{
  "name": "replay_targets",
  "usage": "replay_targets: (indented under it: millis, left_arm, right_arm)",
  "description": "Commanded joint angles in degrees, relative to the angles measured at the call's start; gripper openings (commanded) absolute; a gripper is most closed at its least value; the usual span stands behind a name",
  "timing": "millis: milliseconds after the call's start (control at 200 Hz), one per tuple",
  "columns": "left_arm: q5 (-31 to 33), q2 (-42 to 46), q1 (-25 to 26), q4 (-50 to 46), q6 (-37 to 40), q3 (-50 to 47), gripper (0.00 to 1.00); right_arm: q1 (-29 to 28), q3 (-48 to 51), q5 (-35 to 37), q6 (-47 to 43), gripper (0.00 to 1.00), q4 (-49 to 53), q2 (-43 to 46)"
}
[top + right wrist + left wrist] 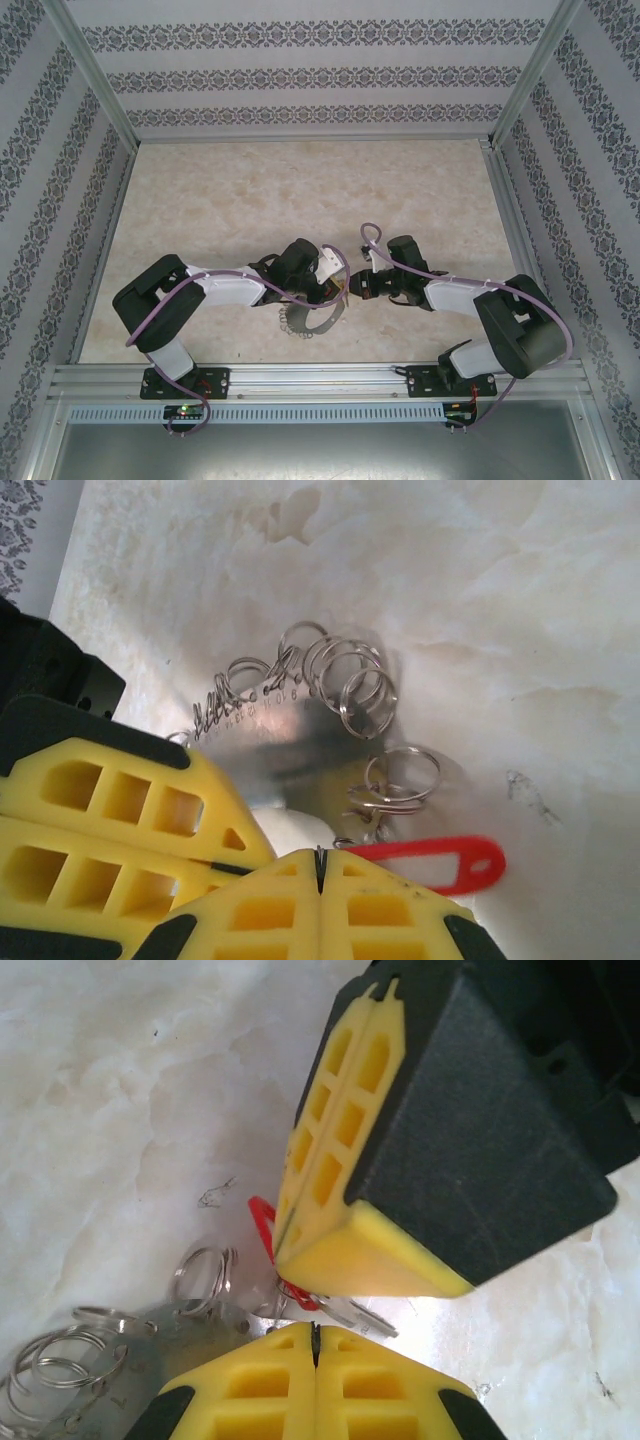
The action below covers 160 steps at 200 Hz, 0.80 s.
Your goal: Put the keys on the keyring
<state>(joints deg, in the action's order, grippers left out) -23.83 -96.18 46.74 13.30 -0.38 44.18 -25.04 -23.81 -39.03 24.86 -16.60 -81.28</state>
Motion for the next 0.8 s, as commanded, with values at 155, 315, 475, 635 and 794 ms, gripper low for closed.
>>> replay_targets:
  millis: [155, 315, 475, 635, 794]
  left_arm:
    - [-0.7, 1.9, -0.7, 1.4, 0.5, 0.6, 0.00]
    - [1.9, 2.0, -0.7, 0.5, 0.1, 0.6, 0.00]
    - [1.8, 1.9, -0.8, -1.8, 0.6, 1.4, 0.04]
    - [0.0, 0.9, -0.5, -5.0, 0.7, 2.3, 0.24]
    - [0.8, -0.5, 0.1, -4.8, 1.1, 2.7, 0.29]
  right_arm:
    - [1.8, 0.2, -1.0, -1.1, 0.00, -1.9, -1.1]
    - [1.8, 1.3, -0.1, -0.1, 0.00, -2.1, -0.5]
    - [2.1, 3.1, 4.3, 2.2, 0.00, 0.6, 4.7]
    - [3.8, 3.8, 8.8, 4.1, 0.00, 5.3, 10.7]
    - [5.5, 5.4, 9.2, 5.2, 0.00, 6.0, 12.2]
